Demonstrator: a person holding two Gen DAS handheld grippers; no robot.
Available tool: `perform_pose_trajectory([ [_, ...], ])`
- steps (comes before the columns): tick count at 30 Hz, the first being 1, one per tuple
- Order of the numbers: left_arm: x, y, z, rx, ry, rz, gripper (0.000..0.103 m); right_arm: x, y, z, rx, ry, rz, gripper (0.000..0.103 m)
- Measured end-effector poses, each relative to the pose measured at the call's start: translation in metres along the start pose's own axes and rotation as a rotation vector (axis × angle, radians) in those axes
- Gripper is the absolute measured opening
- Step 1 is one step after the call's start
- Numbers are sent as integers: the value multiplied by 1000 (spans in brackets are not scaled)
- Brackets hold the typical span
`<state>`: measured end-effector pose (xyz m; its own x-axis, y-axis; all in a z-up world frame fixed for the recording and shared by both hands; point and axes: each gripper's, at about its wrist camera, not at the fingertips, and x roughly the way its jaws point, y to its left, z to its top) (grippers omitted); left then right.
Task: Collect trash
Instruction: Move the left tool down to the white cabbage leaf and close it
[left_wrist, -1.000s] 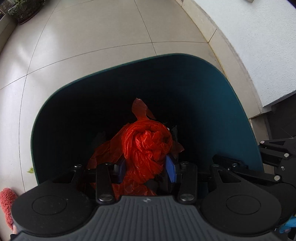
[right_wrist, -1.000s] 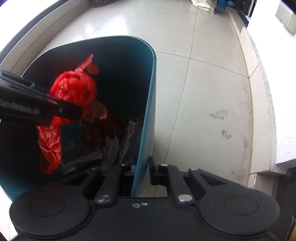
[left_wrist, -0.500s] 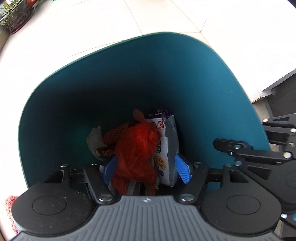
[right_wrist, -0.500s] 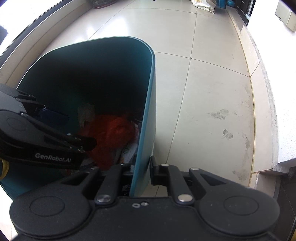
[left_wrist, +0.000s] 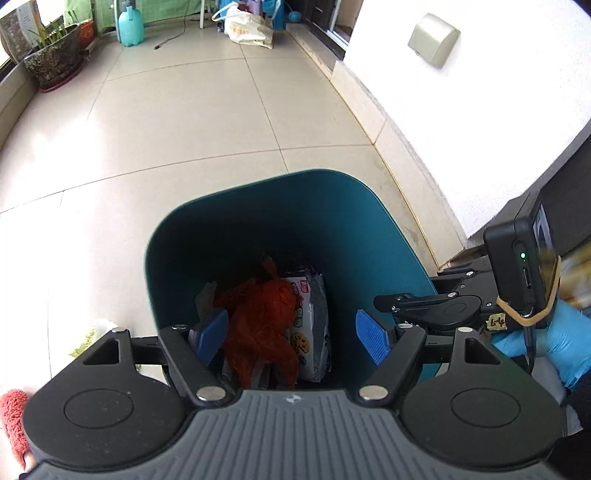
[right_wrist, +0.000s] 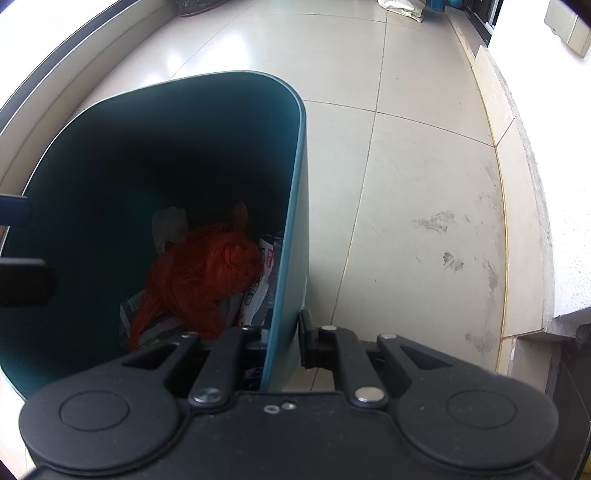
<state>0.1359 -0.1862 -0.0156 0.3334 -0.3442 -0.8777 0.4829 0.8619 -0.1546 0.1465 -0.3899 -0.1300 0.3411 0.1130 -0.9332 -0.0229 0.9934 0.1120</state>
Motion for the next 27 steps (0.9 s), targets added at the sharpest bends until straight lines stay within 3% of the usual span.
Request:
perform_pose_trajectory([
  [6, -29, 47, -5, -98, -53, 58, 76, 2, 4, 1, -3, 6, -10, 9],
  [14, -24, 123, -12, -244, -46, 157, 80, 7, 6, 0, 0, 14, -19, 8],
  [19, 8, 171, -14, -324, 7, 209, 80, 8, 5, 0, 3, 26, -16, 8],
  [27, 112, 251, -32, -498, 197, 226, 80, 15, 7, 2, -12, 45, -30, 8],
])
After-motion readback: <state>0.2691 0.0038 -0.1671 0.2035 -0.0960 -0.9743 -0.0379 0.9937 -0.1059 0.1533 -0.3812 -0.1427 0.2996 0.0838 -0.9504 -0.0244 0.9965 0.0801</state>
